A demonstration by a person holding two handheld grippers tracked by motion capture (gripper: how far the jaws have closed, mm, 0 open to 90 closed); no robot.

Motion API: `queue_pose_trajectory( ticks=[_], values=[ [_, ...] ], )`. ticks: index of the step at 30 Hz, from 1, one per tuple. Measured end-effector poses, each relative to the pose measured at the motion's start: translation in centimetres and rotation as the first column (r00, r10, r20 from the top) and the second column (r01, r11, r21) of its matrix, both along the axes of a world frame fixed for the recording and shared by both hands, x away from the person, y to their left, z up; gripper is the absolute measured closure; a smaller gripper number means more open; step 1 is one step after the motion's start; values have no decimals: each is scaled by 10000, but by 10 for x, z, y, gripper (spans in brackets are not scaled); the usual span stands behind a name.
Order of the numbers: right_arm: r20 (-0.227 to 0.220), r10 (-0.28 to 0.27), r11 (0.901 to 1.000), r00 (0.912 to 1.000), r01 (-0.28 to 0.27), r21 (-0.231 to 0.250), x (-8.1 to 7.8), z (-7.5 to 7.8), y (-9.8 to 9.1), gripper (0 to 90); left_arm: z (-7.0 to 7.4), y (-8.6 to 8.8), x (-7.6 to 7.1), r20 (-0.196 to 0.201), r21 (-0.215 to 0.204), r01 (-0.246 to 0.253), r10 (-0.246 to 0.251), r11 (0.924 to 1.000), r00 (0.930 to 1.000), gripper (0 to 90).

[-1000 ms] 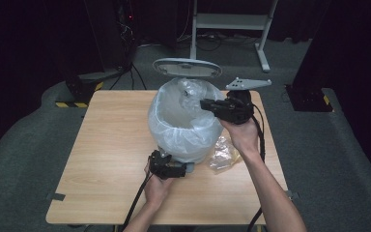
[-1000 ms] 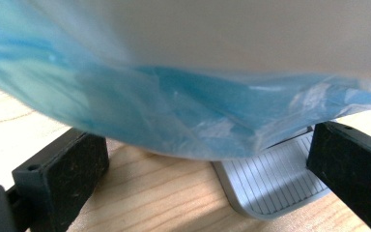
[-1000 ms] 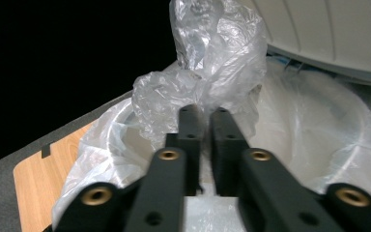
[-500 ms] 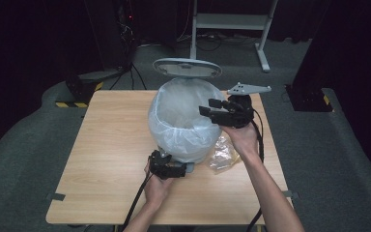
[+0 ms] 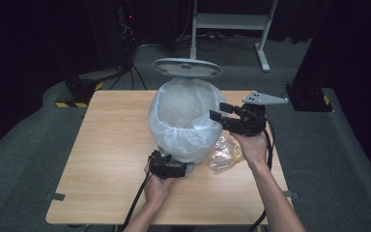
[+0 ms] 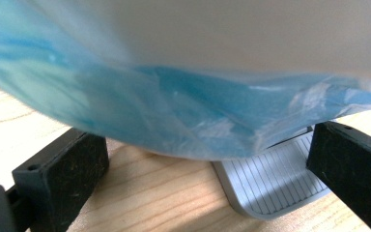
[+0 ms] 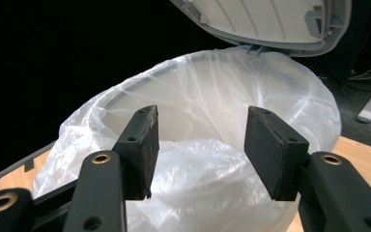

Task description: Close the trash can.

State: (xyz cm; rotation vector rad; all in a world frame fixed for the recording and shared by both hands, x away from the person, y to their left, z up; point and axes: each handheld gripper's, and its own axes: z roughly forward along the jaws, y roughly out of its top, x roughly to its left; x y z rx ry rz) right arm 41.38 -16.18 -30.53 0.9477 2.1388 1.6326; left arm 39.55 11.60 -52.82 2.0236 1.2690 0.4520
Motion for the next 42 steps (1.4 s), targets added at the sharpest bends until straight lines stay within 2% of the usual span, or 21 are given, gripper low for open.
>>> queue_pose_trajectory(
  ticks=[16,20,21,27,28,29,32,33,42],
  values=[
    [145,-446,9970,9989,436,640,-17,-17,-32,462,0,0,0,-2,2,25,-25,10000,10000,13],
    [250,-605,9960,9979,587,678,-20,-21,-38,454,0,-1,0,38,-120,-73,73,9999,10000,13],
    [254,-647,9956,9976,628,693,-21,-22,-40,450,0,0,0,8,-1,5,-5,10000,10000,13],
    [149,-936,9933,9955,924,697,-24,-30,-47,433,0,0,0,16,-9,-2,2,10000,10000,13],
    [118,-966,9930,9953,955,694,-24,-32,-48,432,-1,-2,0,77,-219,-147,149,9997,9999,13],
    [85,-993,9928,9950,985,683,-25,-33,-49,431,0,-1,0,45,-111,-61,61,9999,10000,13],
    [17,-1067,9925,9943,1064,596,-25,-38,-51,427,-1,-3,0,121,-333,-264,269,9991,9996,13],
    [4,-1071,9925,9943,1069,592,-26,-40,-51,427,-1,-2,0,68,-151,-137,138,9998,9999,13],
    [-148,-1295,9902,9915,1301,506,-30,-60,-56,415,-1,-2,-1,69,-154,-149,150,9998,9999,16]
  ],
)
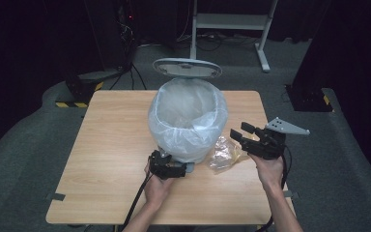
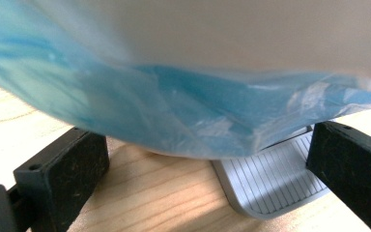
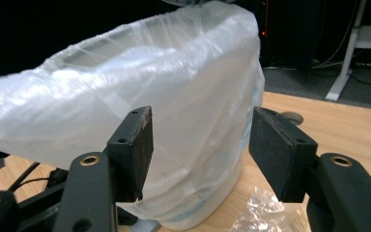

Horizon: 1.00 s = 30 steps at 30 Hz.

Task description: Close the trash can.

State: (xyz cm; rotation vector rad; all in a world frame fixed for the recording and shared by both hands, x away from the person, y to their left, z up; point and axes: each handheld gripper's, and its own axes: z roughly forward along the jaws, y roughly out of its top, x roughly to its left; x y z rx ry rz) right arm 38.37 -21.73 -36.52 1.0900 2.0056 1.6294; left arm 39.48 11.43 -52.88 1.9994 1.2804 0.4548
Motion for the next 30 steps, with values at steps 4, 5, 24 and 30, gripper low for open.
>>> queue_pose_trajectory(
  ticks=[4,5,24,30],
  values=[
    [-95,-142,9999,9999,142,0,-1,-11,-3,411,0,0,0,0,0,1,-1,10000,10000,16],
    [-105,-161,9999,9998,161,-6,-1,-13,-4,410,0,0,0,4,-10,-8,8,10000,10000,16],
    [-733,-865,9947,9936,820,-622,-7,-66,-12,386,0,0,0,6,-25,-24,24,10000,10000,17],
    [-991,-1218,9893,9876,1127,-930,-10,-86,-15,378,0,1,0,-34,92,67,-66,9999,10000,17]
  ],
)
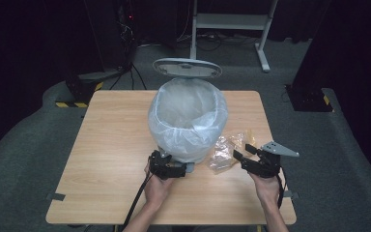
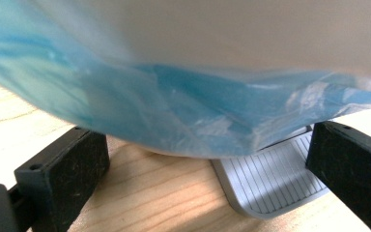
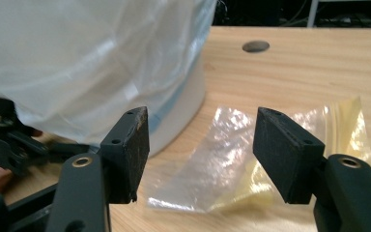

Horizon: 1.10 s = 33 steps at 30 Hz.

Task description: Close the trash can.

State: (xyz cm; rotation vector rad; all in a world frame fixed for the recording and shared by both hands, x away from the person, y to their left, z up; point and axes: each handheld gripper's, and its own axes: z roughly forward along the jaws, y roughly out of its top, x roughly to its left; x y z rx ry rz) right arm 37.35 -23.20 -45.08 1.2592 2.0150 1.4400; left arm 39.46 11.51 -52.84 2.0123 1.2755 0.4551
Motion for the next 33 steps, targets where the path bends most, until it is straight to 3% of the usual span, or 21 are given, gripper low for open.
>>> queue_pose_trajectory(
  ticks=[8,15,25,30,33],
  values=[
    [-171,-333,9989,9993,327,-348,1,-20,0,352,0,0,0,-1,7,2,-2,10000,10000,17],
    [-532,-665,9934,9964,611,-975,7,-36,8,315,0,-1,0,38,-105,-86,87,9999,10000,17],
    [-623,-1288,9727,9897,1138,-2023,23,-48,18,279,0,0,0,0,-2,0,0,10000,10000,17],
    [-914,-1475,9672,9848,1244,-2213,30,-55,18,274,0,0,0,-12,24,21,-21,10000,10000,18],
    [-1038,-1626,9590,9812,1324,-2507,34,-60,19,276,0,0,0,-9,24,21,-21,10000,10000,17]
  ],
)
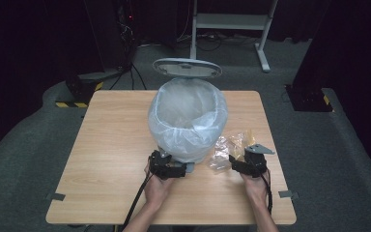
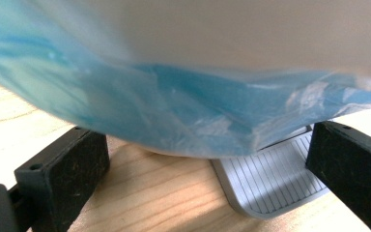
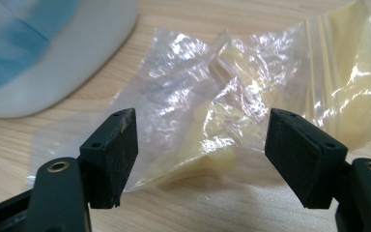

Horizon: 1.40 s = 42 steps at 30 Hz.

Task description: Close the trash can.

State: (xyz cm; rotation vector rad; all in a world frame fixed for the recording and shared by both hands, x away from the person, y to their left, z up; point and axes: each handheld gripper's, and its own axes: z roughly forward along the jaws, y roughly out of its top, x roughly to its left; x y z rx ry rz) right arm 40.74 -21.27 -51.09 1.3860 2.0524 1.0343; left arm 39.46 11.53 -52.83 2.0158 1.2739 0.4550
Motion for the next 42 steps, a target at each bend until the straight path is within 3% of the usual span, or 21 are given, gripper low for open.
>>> queue_pose_trajectory(
  ticks=[8,16,21,31,41,42],
  values=[
    [-324,-50,9999,9995,46,-101,6,-10,1,314,0,0,0,1,3,-4,4,10000,10000,18],
    [-353,139,9962,9993,-169,-856,5,-18,9,379,0,0,0,4,-4,-7,7,10000,10000,17],
    [-378,126,9973,9992,-153,-720,6,-18,5,490,0,0,0,2,-4,-7,7,10000,10000,18],
    [-224,26,9973,9997,-42,-729,4,-17,8,811,0,0,0,1,-3,-5,5,10000,10000,17],
    [-188,180,9960,9997,-195,-875,5,-17,6,881,0,0,0,0,-4,-5,5,10000,10000,18],
    [-176,204,9956,9996,-219,-908,5,-17,6,883,-1,-1,0,50,-144,-117,118,9998,9999,18]
  ],
)
